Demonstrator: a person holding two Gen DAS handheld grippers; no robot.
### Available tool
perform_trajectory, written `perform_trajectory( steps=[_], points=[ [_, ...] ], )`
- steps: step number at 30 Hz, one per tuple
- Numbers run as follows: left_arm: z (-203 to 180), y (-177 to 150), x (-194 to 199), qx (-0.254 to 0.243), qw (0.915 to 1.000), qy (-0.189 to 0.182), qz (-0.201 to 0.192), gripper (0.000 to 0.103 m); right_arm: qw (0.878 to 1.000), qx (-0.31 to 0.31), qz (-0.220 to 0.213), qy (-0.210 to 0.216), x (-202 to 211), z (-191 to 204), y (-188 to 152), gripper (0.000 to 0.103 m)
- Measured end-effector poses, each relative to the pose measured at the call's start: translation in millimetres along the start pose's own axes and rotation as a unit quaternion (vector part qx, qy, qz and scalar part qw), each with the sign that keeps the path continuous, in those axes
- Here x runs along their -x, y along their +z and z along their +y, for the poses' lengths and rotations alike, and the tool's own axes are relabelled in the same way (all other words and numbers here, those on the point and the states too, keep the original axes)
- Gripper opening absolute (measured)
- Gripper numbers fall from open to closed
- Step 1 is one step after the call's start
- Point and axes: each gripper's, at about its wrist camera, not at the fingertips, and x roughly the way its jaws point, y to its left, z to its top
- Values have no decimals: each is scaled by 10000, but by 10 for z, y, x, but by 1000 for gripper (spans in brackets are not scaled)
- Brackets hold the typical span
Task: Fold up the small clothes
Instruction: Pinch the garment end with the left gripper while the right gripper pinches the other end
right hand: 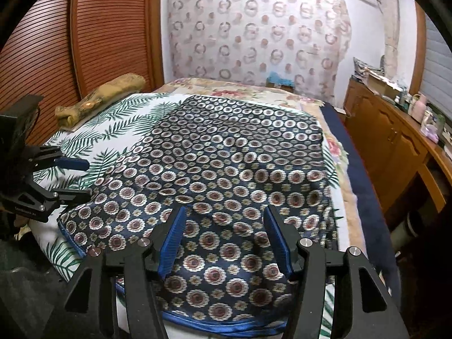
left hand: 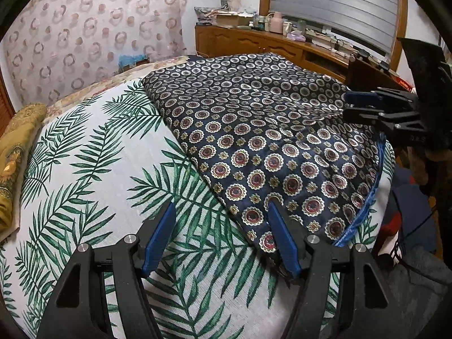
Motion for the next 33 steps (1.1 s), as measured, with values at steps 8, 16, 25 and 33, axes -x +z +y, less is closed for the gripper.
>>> perform_trajectory(
  steps=[8,16,25,33],
  points=[
    [-85,-65,3,-89,9994,-309,154,48,9999,-75,71,133,-67,30,-23,59],
    [-141,3,36,-59,9970,-737,232,5,9996,-55,174,232,-116,87,-22,61],
    [-66,469,259,116,9961,-583,-654,2,9990,-41,66,435,53,168,-20,64],
    [51,830,-42,213,9966,-429,-664,2,9992,-30,18,408,211,149,-48,65]
  ],
)
